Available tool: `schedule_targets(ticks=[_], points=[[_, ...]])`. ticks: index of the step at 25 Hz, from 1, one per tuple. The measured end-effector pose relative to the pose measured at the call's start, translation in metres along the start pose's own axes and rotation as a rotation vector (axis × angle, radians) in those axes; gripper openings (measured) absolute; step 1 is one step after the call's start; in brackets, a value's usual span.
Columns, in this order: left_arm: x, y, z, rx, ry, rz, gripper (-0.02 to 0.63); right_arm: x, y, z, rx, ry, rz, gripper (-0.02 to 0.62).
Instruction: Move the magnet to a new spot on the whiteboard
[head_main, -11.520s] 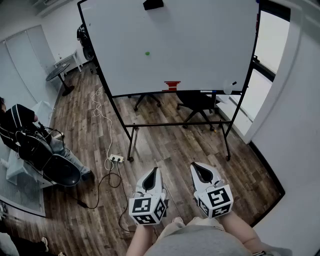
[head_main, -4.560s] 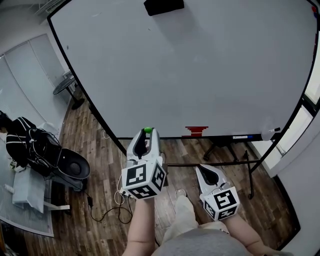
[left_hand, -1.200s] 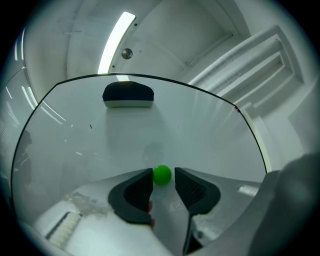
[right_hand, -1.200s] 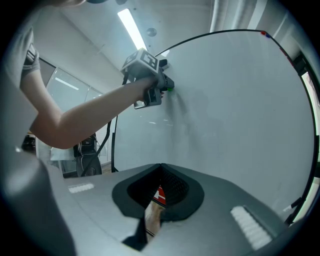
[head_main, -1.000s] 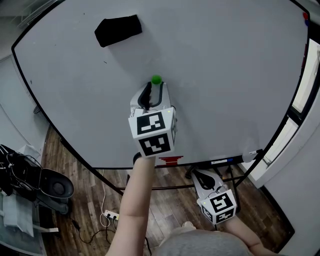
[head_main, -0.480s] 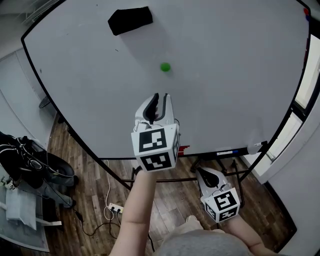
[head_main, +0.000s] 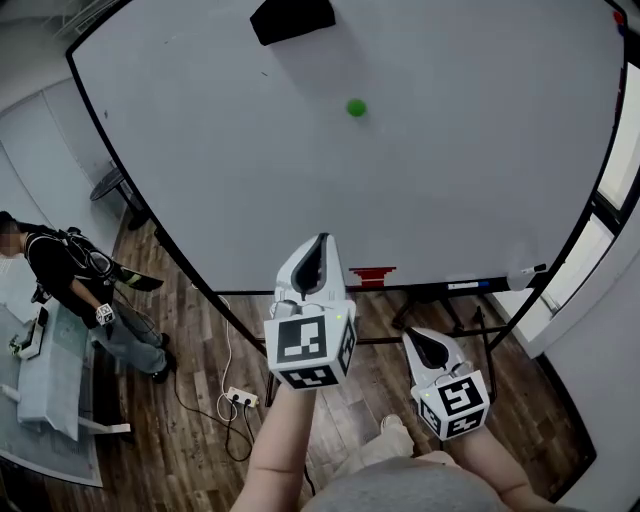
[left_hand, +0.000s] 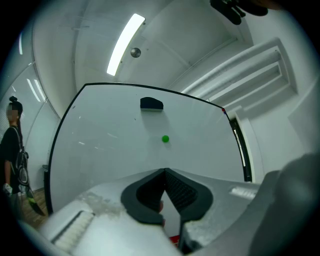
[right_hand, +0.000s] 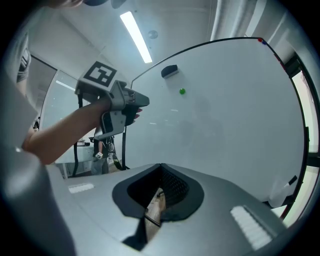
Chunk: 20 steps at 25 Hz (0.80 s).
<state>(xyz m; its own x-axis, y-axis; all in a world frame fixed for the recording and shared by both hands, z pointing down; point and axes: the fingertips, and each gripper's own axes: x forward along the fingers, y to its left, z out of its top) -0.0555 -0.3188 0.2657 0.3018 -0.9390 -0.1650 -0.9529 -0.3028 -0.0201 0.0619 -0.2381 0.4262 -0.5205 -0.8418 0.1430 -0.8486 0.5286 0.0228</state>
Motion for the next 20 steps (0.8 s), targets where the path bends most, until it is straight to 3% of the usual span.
schedule_targets(ticks=[12, 20], points=[[-0.099, 0.038, -0.075, -0.125, 0.11, 0.082, 0.005, -0.004, 0.039, 0.004, 0.007, -0.025, 0.052, 0.002], [-0.148, 0.044, -0.128, -0.15, 0.195, 0.104, 0.005, -0.006, 0.045, 0.007, 0.017, -0.046, 0.063, 0.002]])
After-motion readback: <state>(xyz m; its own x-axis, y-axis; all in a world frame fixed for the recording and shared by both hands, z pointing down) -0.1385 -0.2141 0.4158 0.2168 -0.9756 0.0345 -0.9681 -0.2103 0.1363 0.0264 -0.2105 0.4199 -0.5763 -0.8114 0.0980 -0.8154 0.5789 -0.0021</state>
